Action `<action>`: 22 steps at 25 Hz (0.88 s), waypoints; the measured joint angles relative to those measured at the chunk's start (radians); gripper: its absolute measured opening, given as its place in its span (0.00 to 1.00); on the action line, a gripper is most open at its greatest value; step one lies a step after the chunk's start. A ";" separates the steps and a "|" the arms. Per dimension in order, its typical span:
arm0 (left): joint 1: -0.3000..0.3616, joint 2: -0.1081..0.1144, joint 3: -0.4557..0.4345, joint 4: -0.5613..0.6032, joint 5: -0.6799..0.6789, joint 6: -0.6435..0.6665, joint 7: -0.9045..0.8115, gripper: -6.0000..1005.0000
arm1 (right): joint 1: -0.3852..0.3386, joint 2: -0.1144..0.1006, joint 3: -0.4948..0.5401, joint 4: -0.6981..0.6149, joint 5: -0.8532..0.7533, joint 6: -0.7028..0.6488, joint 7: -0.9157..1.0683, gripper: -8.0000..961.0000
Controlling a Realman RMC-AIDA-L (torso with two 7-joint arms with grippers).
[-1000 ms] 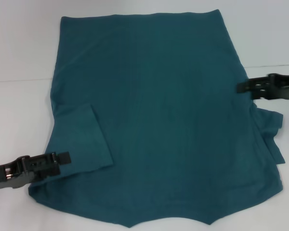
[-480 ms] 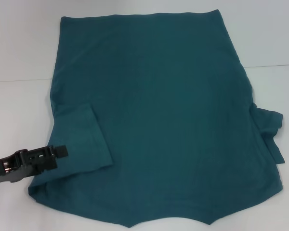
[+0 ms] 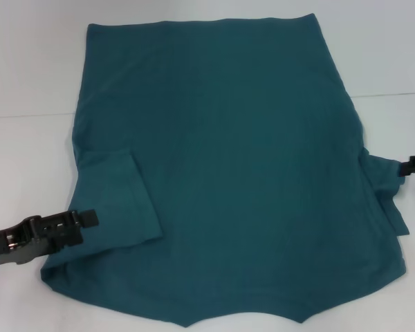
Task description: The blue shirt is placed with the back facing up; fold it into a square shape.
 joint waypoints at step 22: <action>0.011 -0.004 0.000 0.000 0.003 -0.029 0.008 0.78 | 0.055 0.024 -0.014 0.139 -0.002 0.159 0.003 0.75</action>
